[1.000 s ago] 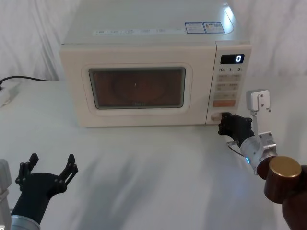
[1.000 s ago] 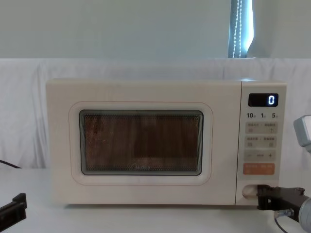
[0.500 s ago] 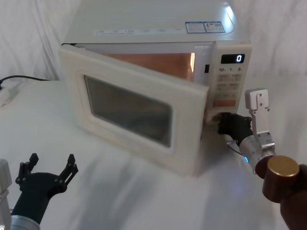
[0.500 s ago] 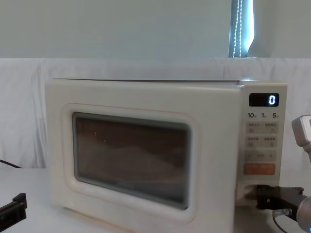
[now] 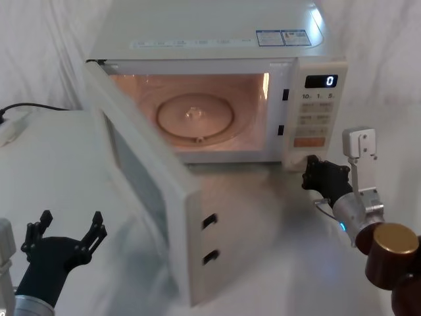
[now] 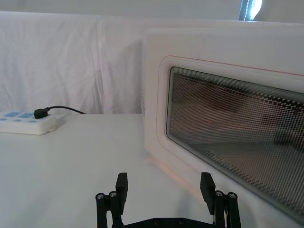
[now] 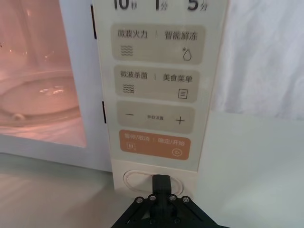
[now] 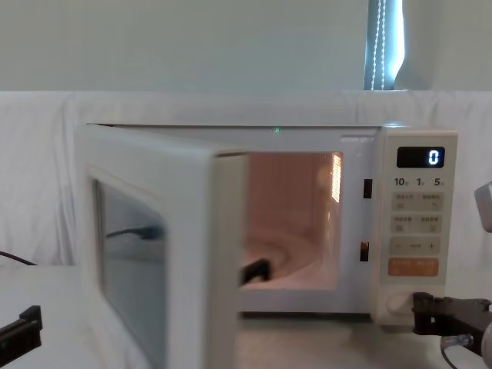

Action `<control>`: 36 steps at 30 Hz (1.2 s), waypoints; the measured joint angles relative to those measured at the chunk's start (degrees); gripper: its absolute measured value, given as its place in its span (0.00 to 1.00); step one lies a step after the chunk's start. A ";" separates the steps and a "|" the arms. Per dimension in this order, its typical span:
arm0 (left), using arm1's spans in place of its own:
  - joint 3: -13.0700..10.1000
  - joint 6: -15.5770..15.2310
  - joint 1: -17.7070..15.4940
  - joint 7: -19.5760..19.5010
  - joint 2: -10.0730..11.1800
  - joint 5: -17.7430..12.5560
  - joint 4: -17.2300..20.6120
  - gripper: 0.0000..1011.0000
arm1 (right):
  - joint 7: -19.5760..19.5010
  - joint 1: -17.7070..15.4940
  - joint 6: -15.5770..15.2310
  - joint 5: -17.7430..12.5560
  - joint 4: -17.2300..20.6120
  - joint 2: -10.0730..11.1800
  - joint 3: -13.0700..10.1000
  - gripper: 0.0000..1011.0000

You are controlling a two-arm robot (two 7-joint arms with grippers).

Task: Press the button to open the microwave door with one hand; close the microwave door with the other hand.

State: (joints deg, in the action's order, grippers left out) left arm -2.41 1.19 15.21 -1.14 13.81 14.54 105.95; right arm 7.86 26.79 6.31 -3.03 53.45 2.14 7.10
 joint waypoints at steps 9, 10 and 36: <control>0.00 0.00 0.00 0.00 0.00 0.00 0.00 0.99 | -0.95 -6.53 -2.92 -0.15 10.72 0.68 -0.48 0.00; 0.00 0.00 0.00 0.00 0.00 0.00 0.00 0.99 | -0.95 -6.53 -2.92 -0.15 10.72 0.68 -0.48 0.00; 0.00 0.00 0.00 0.00 0.00 0.00 0.00 0.99 | -1.46 -17.81 1.98 2.39 23.85 1.32 2.09 0.00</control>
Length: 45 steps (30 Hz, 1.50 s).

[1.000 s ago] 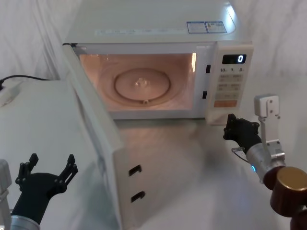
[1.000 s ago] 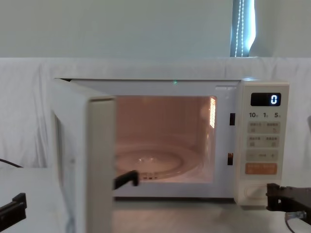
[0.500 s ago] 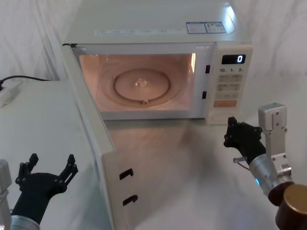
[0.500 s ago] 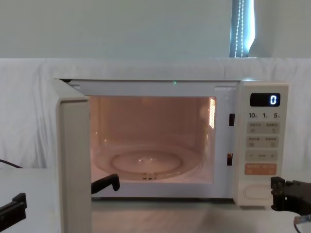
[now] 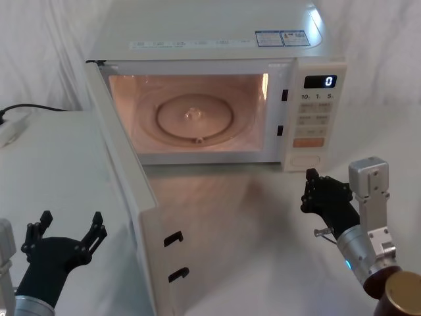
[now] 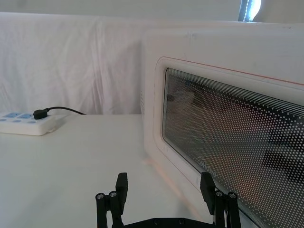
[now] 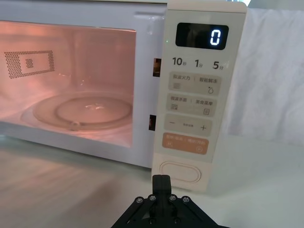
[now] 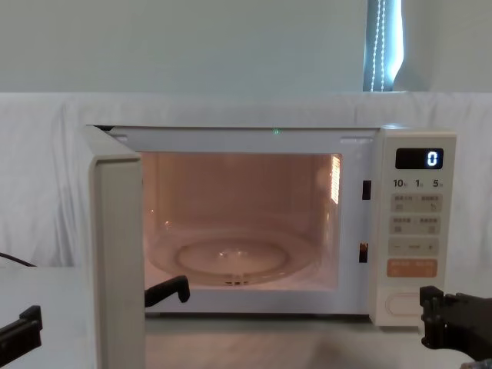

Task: Press the button to open the microwave door with one hand; close the microwave door with the other hand.

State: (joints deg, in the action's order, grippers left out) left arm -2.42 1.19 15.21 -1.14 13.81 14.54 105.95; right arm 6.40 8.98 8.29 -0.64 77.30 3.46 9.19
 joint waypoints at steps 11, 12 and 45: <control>0.00 0.00 0.00 0.00 0.00 0.00 0.00 0.99 | -0.32 -1.35 1.72 0.26 0.02 -0.47 -0.03 0.00; 0.00 0.00 0.00 0.00 0.00 0.00 0.00 0.99 | -0.33 -1.39 1.90 0.36 -0.02 -0.45 0.00 0.00; 0.00 0.00 0.00 0.00 0.00 0.00 0.00 0.62 | -0.31 -1.34 1.80 0.38 -0.04 -0.44 -0.05 0.00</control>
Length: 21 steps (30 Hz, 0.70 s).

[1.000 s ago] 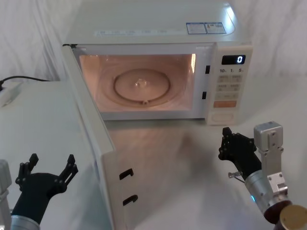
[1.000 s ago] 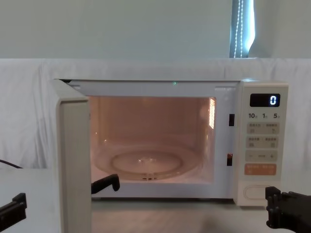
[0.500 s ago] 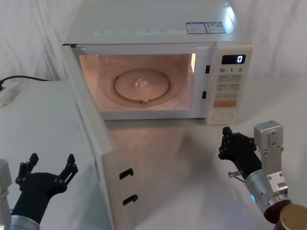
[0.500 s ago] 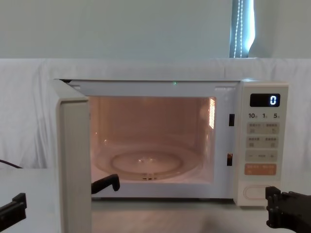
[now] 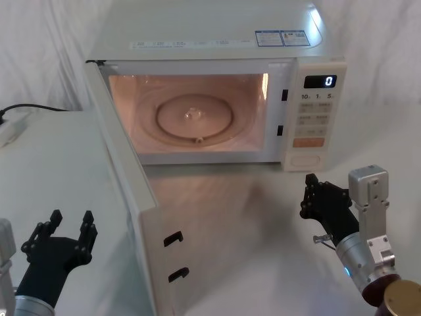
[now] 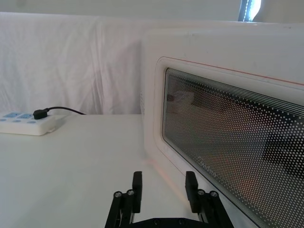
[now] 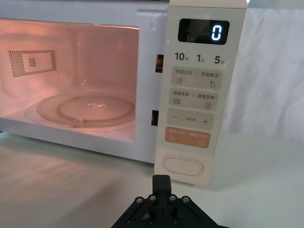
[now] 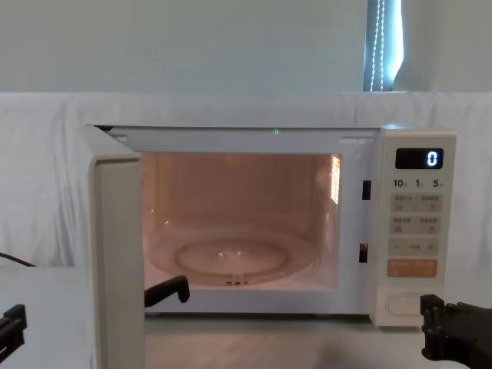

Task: Press the button to open the microwave door with one hand; close the microwave door with the other hand.

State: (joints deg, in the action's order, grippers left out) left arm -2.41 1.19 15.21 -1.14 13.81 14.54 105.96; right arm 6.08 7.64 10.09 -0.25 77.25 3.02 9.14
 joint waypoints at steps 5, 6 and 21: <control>0.00 0.00 0.00 0.00 0.00 0.00 0.00 0.44 | 0.00 0.00 -0.03 -0.03 0.02 0.00 0.00 0.00; 0.00 0.00 0.00 0.00 0.00 0.00 0.00 0.41 | 0.00 0.01 -0.03 -0.04 0.02 0.00 0.00 0.00; 0.00 0.00 0.00 0.00 0.00 0.00 0.00 0.00 | 0.00 0.00 -0.05 -0.05 0.03 0.00 0.00 0.00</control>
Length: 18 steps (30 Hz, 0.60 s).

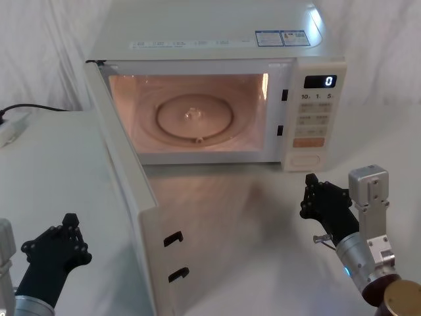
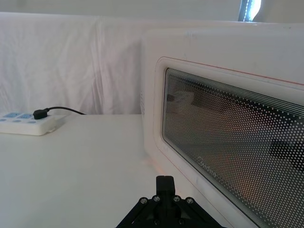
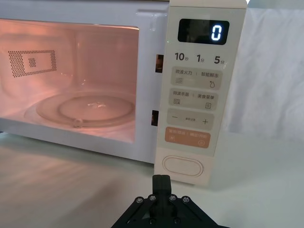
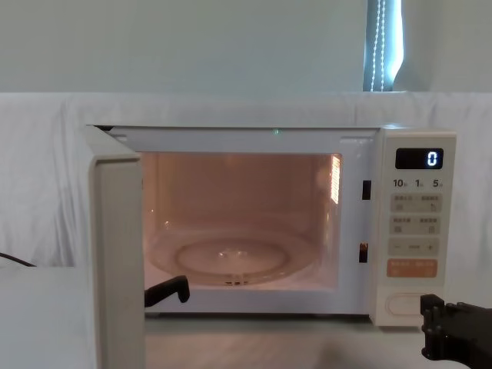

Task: Press the button to open the microwave door with one hand; close the microwave door with the other hand.

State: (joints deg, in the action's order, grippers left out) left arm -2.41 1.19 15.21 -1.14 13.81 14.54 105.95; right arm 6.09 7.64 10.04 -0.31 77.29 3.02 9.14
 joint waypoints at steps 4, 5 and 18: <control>0.00 0.00 0.00 0.00 0.00 0.00 0.00 0.00 | 0.00 0.00 0.00 0.00 0.00 0.00 0.00 0.00; 0.00 0.00 0.00 0.00 0.00 0.00 0.00 0.00 | 0.00 0.00 0.00 0.00 0.00 0.00 0.00 0.00; 0.17 -0.09 0.15 -0.07 -0.09 0.00 0.15 0.00 | 0.00 0.00 0.00 0.01 0.00 0.00 0.01 0.00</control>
State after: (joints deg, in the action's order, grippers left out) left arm -2.25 1.10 15.36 -1.22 13.72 14.54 106.10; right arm 6.08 7.64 10.04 -0.30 77.29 3.02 9.15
